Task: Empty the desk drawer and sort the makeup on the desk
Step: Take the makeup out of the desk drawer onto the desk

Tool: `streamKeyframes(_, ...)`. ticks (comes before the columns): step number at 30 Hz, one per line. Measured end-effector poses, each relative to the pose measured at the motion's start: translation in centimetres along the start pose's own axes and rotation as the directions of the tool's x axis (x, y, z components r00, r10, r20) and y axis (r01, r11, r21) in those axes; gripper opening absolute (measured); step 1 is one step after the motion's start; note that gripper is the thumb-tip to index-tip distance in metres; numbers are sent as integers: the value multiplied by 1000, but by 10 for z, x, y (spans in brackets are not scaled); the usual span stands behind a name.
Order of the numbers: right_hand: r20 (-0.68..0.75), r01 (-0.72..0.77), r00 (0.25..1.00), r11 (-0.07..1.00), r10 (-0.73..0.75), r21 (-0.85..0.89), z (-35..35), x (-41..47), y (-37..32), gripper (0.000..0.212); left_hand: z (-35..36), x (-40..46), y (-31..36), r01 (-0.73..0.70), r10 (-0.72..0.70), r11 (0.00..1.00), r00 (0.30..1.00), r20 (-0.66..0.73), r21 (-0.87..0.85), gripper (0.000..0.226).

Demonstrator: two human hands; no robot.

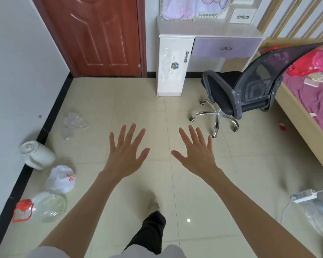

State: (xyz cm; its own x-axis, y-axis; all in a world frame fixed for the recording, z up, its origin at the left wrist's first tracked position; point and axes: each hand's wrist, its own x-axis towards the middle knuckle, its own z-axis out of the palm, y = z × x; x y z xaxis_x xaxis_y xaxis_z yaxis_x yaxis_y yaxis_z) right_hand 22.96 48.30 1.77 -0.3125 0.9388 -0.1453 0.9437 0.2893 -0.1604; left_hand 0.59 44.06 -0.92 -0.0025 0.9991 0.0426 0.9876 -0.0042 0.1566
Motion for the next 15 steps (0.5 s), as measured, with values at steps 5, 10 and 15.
streamKeyframes(5, -36, -33, 999, 999, 33, -1, -28, 100, 19, 76, -10, 123, -8, -30, 30, 999, 999, -21, -15, 76)
streamKeyframes(10, -39, -56, 998, 998, 56, -2, -48, 183, 44, 76, -8, 215, -4, -82, 82, 996, 996, -18, -14, 73)
streamKeyframes(15, -4, -72, 997, 997, 72, 25, -54, 264, 81, 76, 10, 302, 4, -98, 97, 995, 994, 41, 5, 75)
